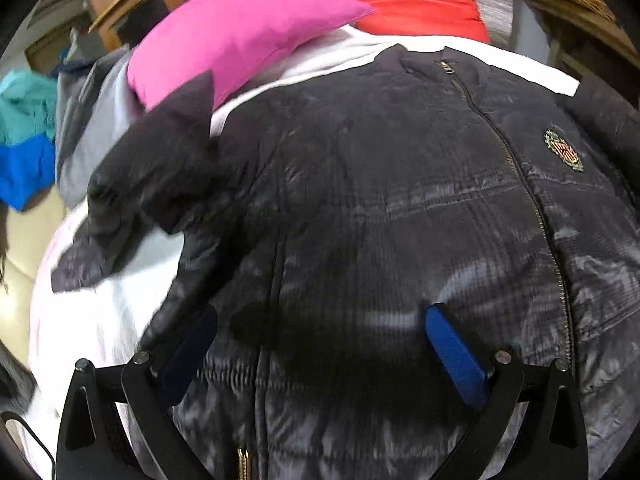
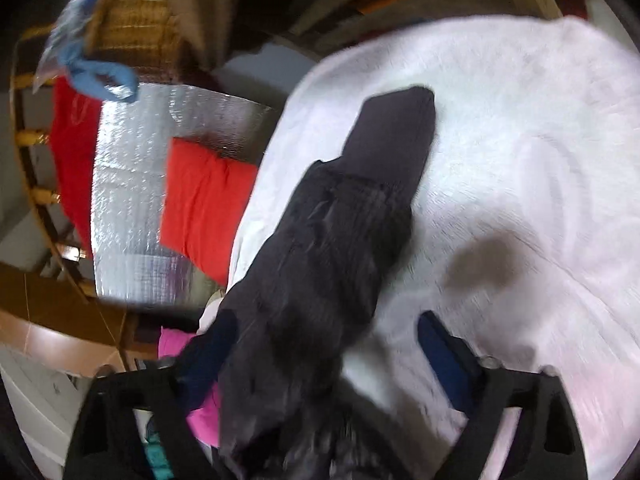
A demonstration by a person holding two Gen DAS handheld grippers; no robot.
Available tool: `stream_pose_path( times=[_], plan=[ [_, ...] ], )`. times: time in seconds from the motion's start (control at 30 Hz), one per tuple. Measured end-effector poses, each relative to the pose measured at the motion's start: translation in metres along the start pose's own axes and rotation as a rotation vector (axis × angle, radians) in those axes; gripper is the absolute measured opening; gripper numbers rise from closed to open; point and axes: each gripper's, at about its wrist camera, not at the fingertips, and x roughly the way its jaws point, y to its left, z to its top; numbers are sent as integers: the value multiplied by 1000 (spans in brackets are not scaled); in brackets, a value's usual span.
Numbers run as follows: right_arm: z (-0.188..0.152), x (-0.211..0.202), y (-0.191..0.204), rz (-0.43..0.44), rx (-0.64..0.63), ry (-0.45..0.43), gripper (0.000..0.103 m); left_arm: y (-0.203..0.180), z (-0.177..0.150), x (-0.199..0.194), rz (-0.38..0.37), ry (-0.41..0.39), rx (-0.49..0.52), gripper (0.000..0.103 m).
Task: Fold large clothes
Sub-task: 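Grasp the jacket sleeve cuff with the right gripper and lift it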
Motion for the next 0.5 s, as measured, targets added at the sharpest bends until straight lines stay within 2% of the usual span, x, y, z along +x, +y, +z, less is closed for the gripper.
stream_pose_path(
  times=[0.07, 0.1, 0.13, 0.17, 0.23, 0.3, 0.33, 0.43, 0.5],
  plan=[
    [9, 15, -3, -48, 24, -15, 80, -7, -1, 1, 14, -16, 43, 103],
    [14, 20, -5, -47, 25, -22, 70, -9, -2, 2, 15, -16, 53, 103],
    [17, 24, -3, -45, 17, -27, 52, -11, -4, 3, 13, -19, 57, 103],
    [20, 30, 0, -58, 1, -25, 45, -10, -5, 3, 7, -20, 53, 103],
    [22, 34, 3, -82, -23, -28, 22, -5, -9, 6, -24, -22, 26, 103],
    [21, 30, 12, -91, -63, -63, 14, 6, -8, 7, -79, 8, -37, 103],
    [20, 27, 22, -88, -100, -88, 14, 10, -8, 9, -108, 32, -72, 103],
    [2, 8, 74, -28, -261, -137, 14, 11, -7, 5, -117, 47, -63, 103],
    [-19, -1, 107, 39, -357, -132, 14, 11, -1, -1, -108, 67, -39, 103]
  ],
)
